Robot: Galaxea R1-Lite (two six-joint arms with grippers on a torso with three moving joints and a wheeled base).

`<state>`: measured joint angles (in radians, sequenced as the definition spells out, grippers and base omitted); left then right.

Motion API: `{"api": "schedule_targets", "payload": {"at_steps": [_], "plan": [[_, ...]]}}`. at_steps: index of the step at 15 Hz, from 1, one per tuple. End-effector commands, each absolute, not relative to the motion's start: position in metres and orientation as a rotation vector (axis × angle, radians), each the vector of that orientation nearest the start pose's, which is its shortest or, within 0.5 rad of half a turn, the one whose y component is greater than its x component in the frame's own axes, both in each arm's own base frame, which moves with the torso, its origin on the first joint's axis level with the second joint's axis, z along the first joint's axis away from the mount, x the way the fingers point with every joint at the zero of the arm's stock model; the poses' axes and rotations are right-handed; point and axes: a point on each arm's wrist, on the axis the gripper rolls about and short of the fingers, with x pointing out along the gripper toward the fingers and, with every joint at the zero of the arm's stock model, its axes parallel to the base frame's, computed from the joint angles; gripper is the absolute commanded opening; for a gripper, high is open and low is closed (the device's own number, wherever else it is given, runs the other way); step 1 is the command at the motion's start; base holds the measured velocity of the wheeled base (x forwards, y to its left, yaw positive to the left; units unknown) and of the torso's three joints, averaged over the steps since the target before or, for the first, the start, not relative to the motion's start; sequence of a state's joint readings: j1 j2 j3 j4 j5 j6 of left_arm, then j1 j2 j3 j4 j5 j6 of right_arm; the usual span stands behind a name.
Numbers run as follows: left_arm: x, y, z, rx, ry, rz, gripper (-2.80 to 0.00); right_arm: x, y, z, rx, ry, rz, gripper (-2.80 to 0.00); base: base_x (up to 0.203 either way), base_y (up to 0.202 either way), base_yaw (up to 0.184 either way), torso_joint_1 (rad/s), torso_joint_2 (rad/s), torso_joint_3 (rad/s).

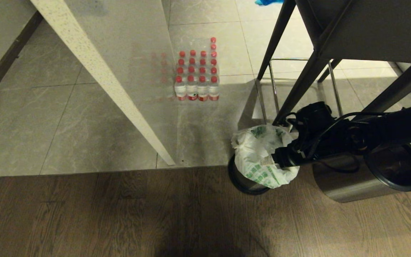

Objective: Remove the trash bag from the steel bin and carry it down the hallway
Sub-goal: Pick up the trash bag

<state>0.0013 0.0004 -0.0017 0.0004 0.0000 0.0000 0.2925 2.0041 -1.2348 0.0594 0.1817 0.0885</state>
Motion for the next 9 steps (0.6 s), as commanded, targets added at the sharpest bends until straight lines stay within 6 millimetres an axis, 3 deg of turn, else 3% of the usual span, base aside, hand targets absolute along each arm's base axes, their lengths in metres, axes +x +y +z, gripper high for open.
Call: {"api": "schedule_targets", "payload": {"at_steps": [1, 5, 9], "plan": [[-0.023, 0.0, 0.076, 0.0, -0.002, 0.002, -2.8, 0.363, 0.117, 0.119, 0.049, 0.876, 0.409, 0.0, 0.0, 0.0, 0.0, 0.0, 0.0, 0.0], [-0.023, 0.0, 0.076, 0.0, -0.002, 0.002, -2.8, 0.384, 0.126, 0.11, 0.074, 0.876, 0.404, 0.0, 0.0, 0.0, 0.0, 0.0, 0.0, 0.0], [-0.023, 0.0, 0.076, -0.001, -0.002, 0.001, -2.8, 0.392, 0.131, 0.105, 0.099, 0.881, 0.418, 0.0, 0.0, 0.0, 0.0, 0.0, 0.0, 0.0]]}}
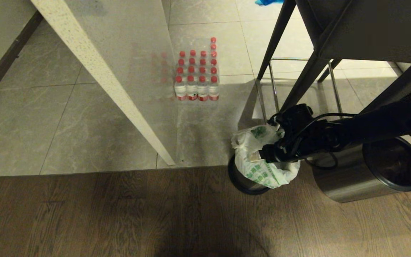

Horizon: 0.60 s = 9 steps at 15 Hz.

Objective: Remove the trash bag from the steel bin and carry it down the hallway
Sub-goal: Pick up the trash bag

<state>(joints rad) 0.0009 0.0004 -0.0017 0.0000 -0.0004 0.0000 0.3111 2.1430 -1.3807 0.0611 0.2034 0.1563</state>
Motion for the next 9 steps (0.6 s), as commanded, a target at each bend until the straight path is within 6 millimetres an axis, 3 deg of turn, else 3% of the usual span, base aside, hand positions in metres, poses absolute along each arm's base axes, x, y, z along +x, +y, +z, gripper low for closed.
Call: {"api": "schedule_targets", "payload": {"at_steps": [1, 2, 6, 9], "plan": [[-0.023, 0.0, 0.076, 0.0, -0.002, 0.002, -2.8, 0.392, 0.131, 0.104, 0.1, 0.883, 0.418, 0.0, 0.0, 0.0, 0.0, 0.0, 0.0, 0.0], [-0.023, 0.0, 0.076, 0.0, -0.002, 0.001, -2.8, 0.392, 0.131, 0.103, 0.1, 0.883, 0.418, -2.8, 0.0, 0.0, 0.0, 0.0, 0.0, 0.0], [-0.023, 0.0, 0.076, -0.001, -0.002, 0.0, -2.8, 0.394, 0.131, 0.102, 0.091, 0.883, 0.413, -2.8, 0.0, 0.0, 0.0, 0.0, 0.0, 0.0], [-0.023, 0.0, 0.076, 0.0, -0.002, 0.002, -2.8, 0.388, 0.125, 0.114, 0.093, 0.872, 0.407, -2.8, 0.0, 0.0, 0.0, 0.0, 0.0, 0.0]]}}
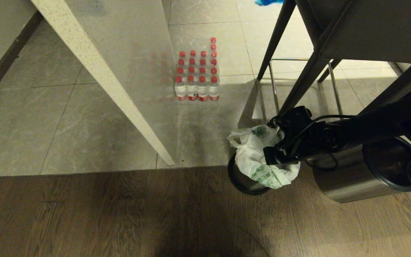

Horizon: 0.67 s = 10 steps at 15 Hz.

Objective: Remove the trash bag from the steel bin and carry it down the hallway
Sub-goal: Pick up the trash bag

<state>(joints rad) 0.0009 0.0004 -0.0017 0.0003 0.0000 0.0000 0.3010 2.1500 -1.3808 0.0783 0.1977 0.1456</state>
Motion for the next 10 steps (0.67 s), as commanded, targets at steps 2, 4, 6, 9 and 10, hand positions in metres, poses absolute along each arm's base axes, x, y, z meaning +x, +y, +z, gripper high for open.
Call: {"api": "schedule_targets", "payload": {"at_steps": [2, 4, 6, 9, 10], "plan": [[-0.023, 0.0, 0.076, 0.0, -0.002, 0.001, -2.8, 0.384, 0.113, 0.126, 0.101, 0.849, 0.386, -2.8, 0.0, 0.0, 0.0, 0.0, 0.0, 0.0], [-0.023, 0.0, 0.076, -0.001, -0.002, 0.002, -2.8, 0.377, 0.099, 0.136, 0.109, 0.834, 0.351, -2.8, 0.0, 0.0, 0.0, 0.0, 0.0, 0.0], [-0.023, 0.0, 0.076, 0.0, -0.002, 0.002, -2.8, 0.371, 0.086, 0.15, 0.108, 0.801, 0.327, -2.8, 0.0, 0.0, 0.0, 0.0, 0.0, 0.0], [-0.023, 0.0, 0.076, -0.001, -0.002, 0.001, -2.8, 0.368, 0.073, 0.147, 0.034, 0.822, 0.248, -2.8, 0.0, 0.0, 0.0, 0.0, 0.0, 0.0], [-0.023, 0.0, 0.076, 0.0, -0.002, 0.001, -2.8, 0.369, 0.072, 0.144, 0.007, 0.826, 0.222, -2.8, 0.0, 0.0, 0.0, 0.0, 0.0, 0.0]]}}
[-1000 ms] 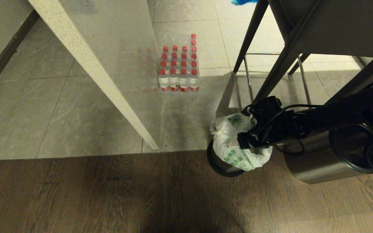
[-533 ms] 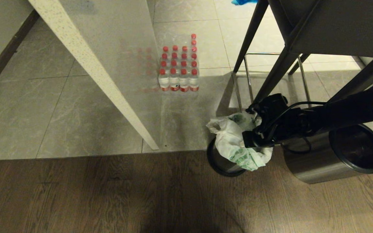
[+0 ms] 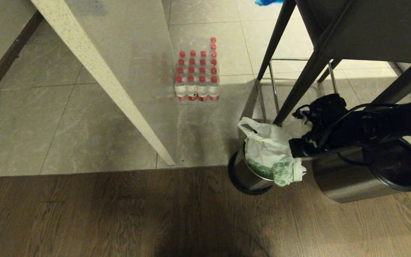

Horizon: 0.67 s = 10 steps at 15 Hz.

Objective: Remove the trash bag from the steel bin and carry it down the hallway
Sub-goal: Pick up the trash bag

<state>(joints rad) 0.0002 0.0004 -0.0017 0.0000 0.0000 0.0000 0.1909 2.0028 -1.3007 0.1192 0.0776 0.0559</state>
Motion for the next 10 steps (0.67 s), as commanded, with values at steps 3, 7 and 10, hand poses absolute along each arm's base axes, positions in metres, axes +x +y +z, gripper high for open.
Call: {"api": "schedule_targets", "payload": {"at_steps": [3, 7, 10], "plan": [[-0.0229, 0.0, 0.0759, -0.001, -0.002, 0.0, -2.8, 0.3734, 0.0719, 0.1373, -0.035, 0.83, 0.216, -2.8, 0.0, 0.0, 0.0, 0.0, 0.0, 0.0], [-0.0229, 0.0, 0.0759, 0.0, -0.002, 0.001, -2.8, 0.3766, 0.0723, 0.1326, -0.085, 0.832, 0.226, 0.0, 0.0, 0.0, 0.0, 0.0, 0.0, 0.0], [-0.0229, 0.0, 0.0759, 0.0, -0.002, 0.0, -2.8, 0.3766, 0.0722, 0.1317, -0.091, 0.833, 0.227, 0.0, 0.0, 0.0, 0.0, 0.0, 0.0, 0.0]]}}
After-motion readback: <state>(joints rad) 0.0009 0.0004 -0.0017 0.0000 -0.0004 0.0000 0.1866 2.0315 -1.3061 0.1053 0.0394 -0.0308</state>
